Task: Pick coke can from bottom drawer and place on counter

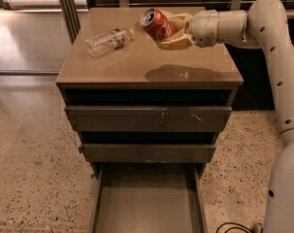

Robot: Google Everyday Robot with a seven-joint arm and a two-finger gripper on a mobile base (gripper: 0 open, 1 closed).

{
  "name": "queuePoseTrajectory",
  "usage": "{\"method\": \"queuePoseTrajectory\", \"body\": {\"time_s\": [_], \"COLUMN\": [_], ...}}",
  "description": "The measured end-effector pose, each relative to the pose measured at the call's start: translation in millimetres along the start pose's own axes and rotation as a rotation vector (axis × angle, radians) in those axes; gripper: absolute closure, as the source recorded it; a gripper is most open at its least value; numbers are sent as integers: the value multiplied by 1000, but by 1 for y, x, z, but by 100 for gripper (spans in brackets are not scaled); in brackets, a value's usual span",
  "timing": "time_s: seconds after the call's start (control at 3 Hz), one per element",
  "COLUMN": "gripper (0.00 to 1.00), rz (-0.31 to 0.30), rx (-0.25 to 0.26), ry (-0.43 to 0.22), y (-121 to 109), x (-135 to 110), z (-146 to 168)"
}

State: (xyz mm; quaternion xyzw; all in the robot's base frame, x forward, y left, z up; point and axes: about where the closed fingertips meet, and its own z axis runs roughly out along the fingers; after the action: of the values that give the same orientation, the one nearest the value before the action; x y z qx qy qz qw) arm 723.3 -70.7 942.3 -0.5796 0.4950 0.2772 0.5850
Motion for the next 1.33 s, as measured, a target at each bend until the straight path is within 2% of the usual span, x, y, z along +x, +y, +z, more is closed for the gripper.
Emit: {"method": "queuePoseTrajectory", "body": {"time_s": [0.33, 0.67, 1.0, 1.33], "gripper": [100, 100, 100, 100], "rz": [125, 144, 144, 146], "rx": [99, 143, 143, 137], "ry": [-139, -172, -172, -121], "y": [-36, -50, -50, -49], "x": [39, 48, 48, 50], "z": [-13, -25, -25, -24]}}
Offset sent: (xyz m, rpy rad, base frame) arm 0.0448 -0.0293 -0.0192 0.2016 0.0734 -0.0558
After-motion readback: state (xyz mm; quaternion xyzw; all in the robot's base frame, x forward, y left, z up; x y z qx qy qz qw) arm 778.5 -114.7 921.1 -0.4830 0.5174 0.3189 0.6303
